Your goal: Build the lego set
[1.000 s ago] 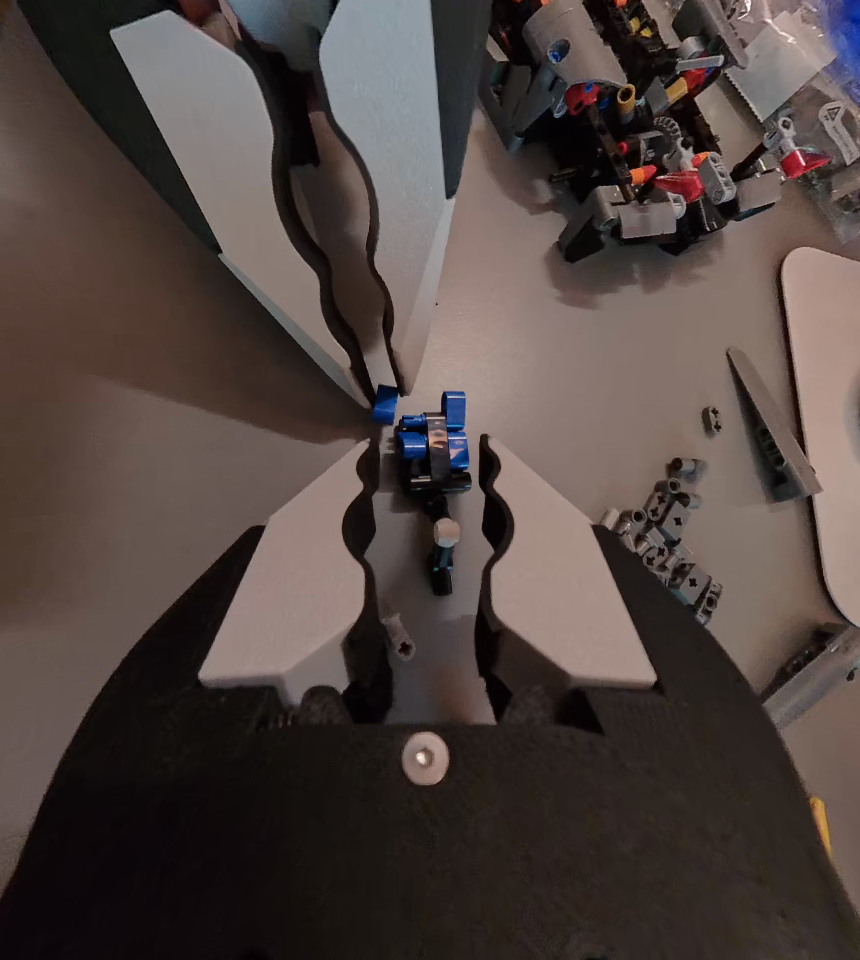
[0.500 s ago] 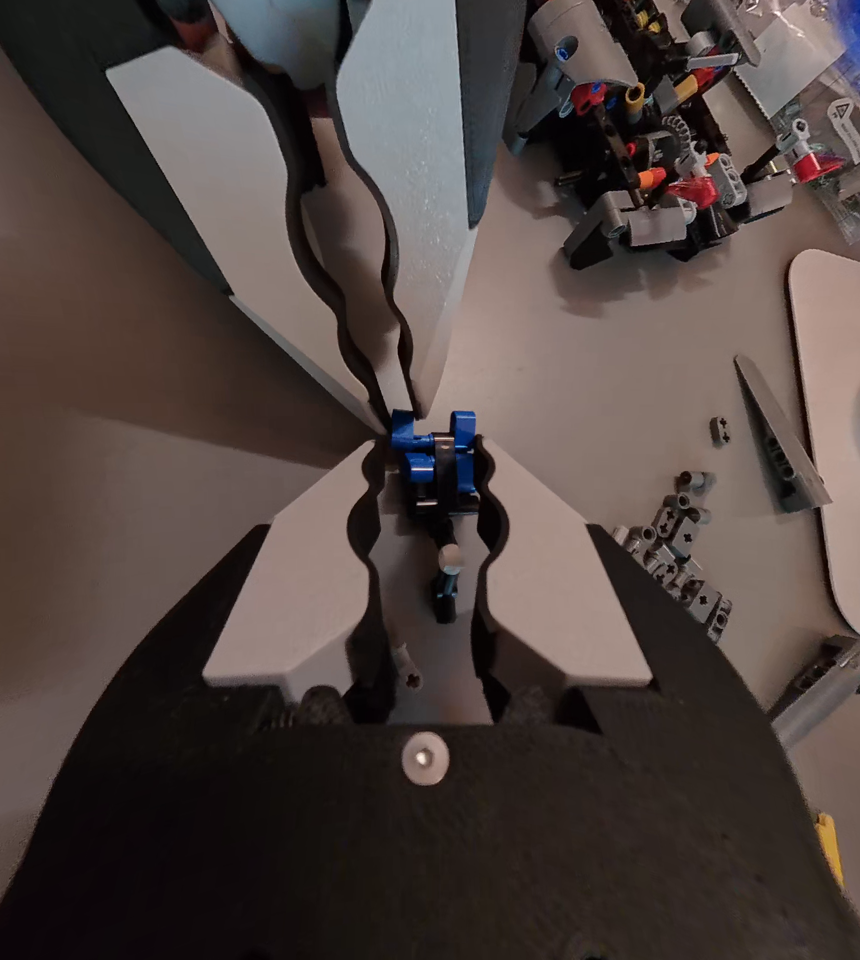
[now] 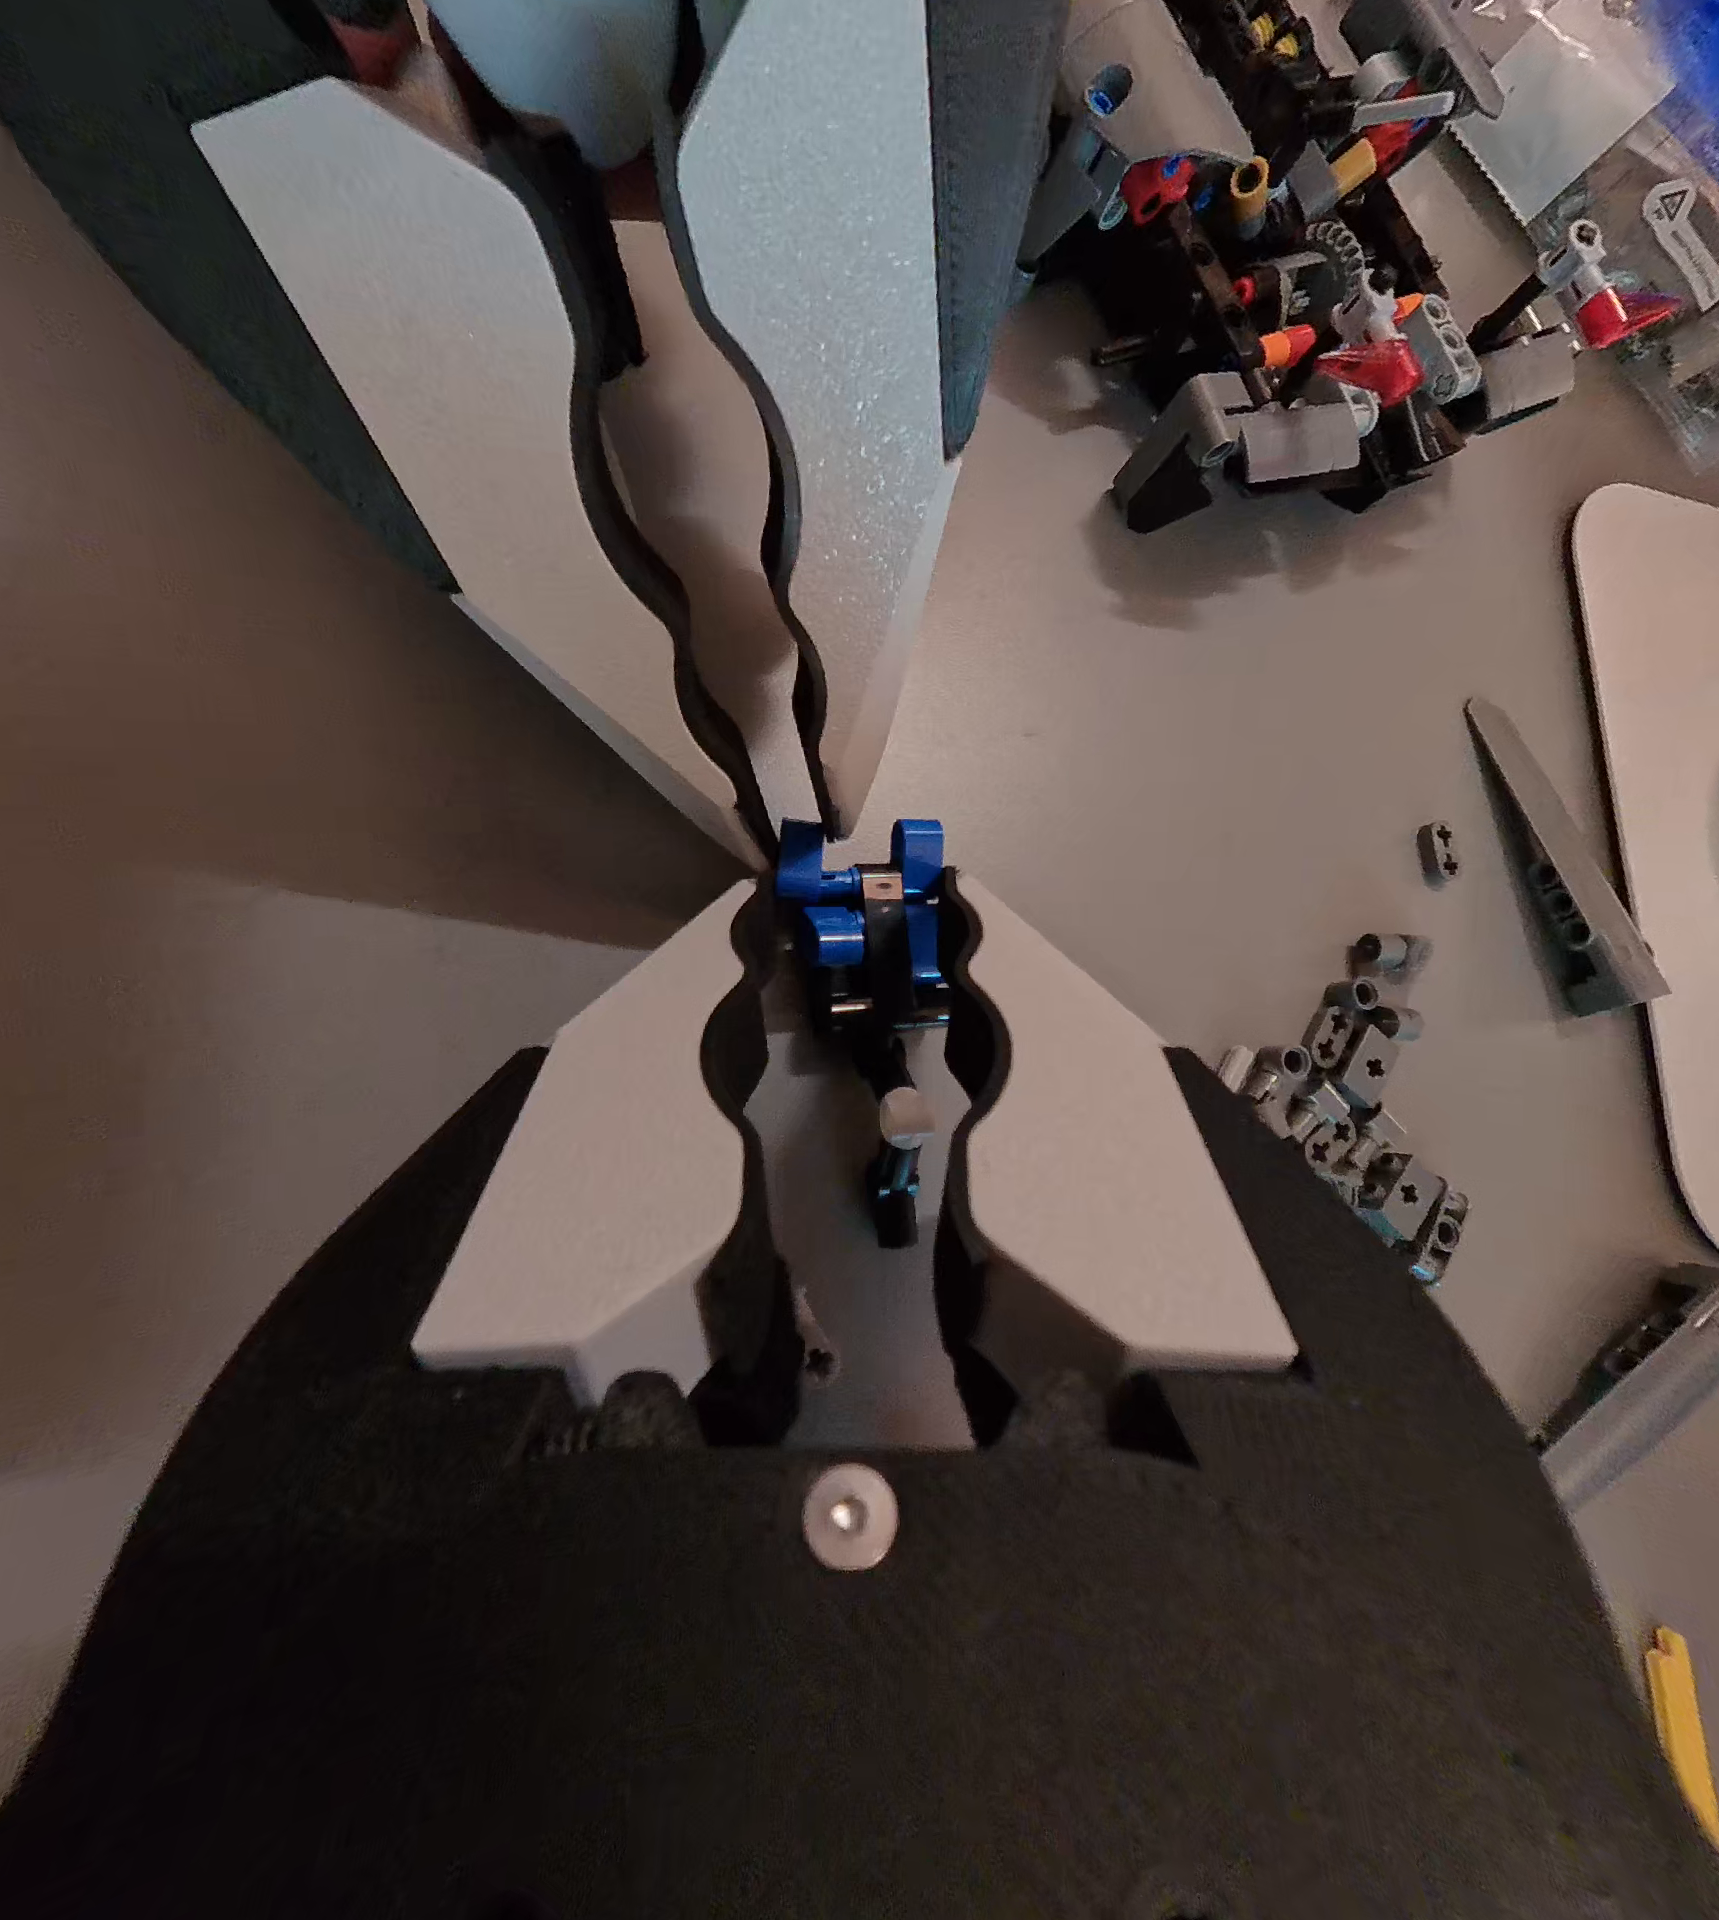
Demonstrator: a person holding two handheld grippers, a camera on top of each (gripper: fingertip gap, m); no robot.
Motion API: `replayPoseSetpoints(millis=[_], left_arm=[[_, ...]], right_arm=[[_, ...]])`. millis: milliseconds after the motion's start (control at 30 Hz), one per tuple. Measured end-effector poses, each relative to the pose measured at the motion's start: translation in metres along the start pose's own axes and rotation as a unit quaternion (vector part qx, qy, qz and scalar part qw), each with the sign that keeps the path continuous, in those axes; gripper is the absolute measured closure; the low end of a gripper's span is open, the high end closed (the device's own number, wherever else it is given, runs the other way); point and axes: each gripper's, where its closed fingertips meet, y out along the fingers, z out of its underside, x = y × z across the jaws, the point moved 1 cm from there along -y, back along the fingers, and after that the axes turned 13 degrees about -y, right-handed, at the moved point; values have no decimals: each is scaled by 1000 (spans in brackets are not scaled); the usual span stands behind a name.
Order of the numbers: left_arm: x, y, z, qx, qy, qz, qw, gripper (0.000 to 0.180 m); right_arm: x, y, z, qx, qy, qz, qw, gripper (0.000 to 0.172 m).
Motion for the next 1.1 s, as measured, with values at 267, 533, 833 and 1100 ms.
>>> replayPoseSetpoints(millis=[267, 533, 833, 1100], left_arm=[[1, -1, -2, 22, -9, -7, 1000, 174], [2, -1, -2, 42, -5, -3, 999, 174], [6, -7, 0, -1, -3, -44, 999, 171], [5, -10, 8, -10, -17, -35, 999, 168]], right_arm=[[0, 0, 0, -2, -3, -4, 1000, 148], [-1, 0, 0, 2, -17, 2, 1000, 150], [-2, -3, 0, 5, -18, 10, 1000, 135], [-9, -22, 11, -9, 12, 5, 1000, 142]])
